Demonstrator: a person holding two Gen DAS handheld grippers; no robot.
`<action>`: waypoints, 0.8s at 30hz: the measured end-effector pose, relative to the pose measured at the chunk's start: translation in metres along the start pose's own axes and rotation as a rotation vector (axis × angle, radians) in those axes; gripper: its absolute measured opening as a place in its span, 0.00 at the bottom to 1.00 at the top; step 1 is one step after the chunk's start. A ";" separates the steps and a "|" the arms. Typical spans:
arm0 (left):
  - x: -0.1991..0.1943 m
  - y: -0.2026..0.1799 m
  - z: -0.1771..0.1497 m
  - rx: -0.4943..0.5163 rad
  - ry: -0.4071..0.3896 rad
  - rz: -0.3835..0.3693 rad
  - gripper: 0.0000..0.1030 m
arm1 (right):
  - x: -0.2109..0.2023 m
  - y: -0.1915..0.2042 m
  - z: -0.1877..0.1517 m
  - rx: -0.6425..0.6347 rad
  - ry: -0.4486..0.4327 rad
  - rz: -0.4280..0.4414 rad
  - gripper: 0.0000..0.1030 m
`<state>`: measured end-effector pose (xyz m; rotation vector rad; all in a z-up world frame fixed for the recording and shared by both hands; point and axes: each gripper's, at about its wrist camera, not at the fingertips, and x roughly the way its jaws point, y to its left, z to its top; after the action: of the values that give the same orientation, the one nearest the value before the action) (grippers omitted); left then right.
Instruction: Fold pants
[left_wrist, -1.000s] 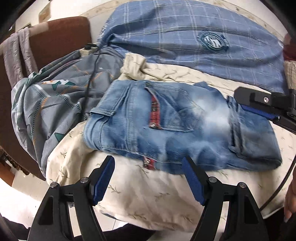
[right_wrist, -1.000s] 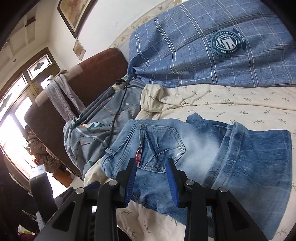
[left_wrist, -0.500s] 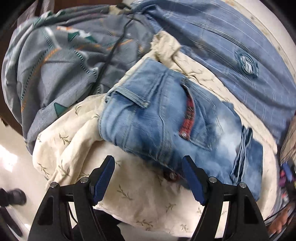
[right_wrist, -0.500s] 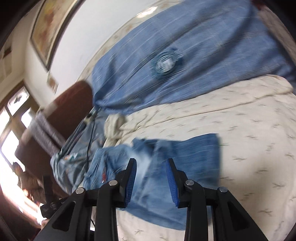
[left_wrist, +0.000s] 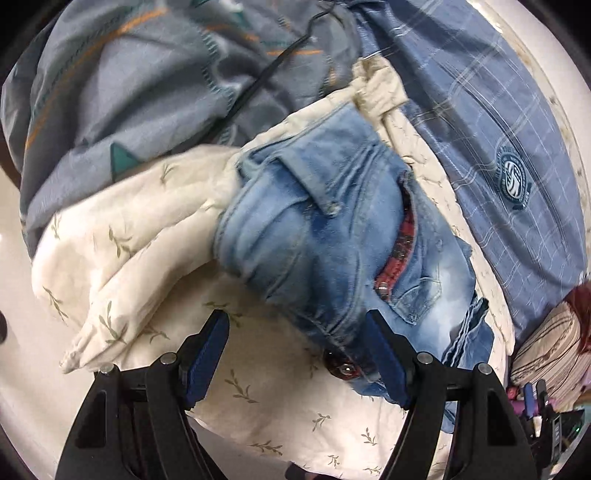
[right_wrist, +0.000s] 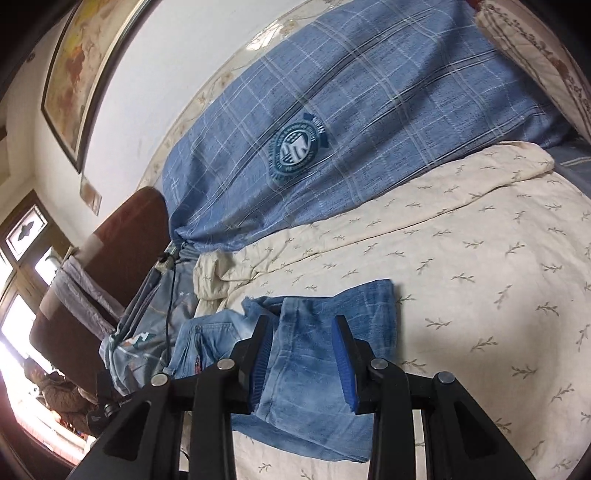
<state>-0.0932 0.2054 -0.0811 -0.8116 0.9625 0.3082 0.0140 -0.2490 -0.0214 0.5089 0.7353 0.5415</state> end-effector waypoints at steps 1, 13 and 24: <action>0.001 0.001 0.001 -0.009 0.003 -0.010 0.74 | 0.002 0.003 -0.002 -0.009 0.005 0.008 0.35; 0.034 -0.010 0.024 -0.048 0.039 -0.066 0.72 | 0.028 0.030 -0.019 -0.108 0.071 -0.020 0.35; 0.039 -0.024 0.029 -0.008 -0.037 -0.038 0.41 | 0.032 0.030 -0.016 -0.103 0.065 -0.028 0.35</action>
<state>-0.0407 0.2061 -0.0933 -0.8281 0.9106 0.2934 0.0141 -0.2028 -0.0286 0.3858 0.7713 0.5694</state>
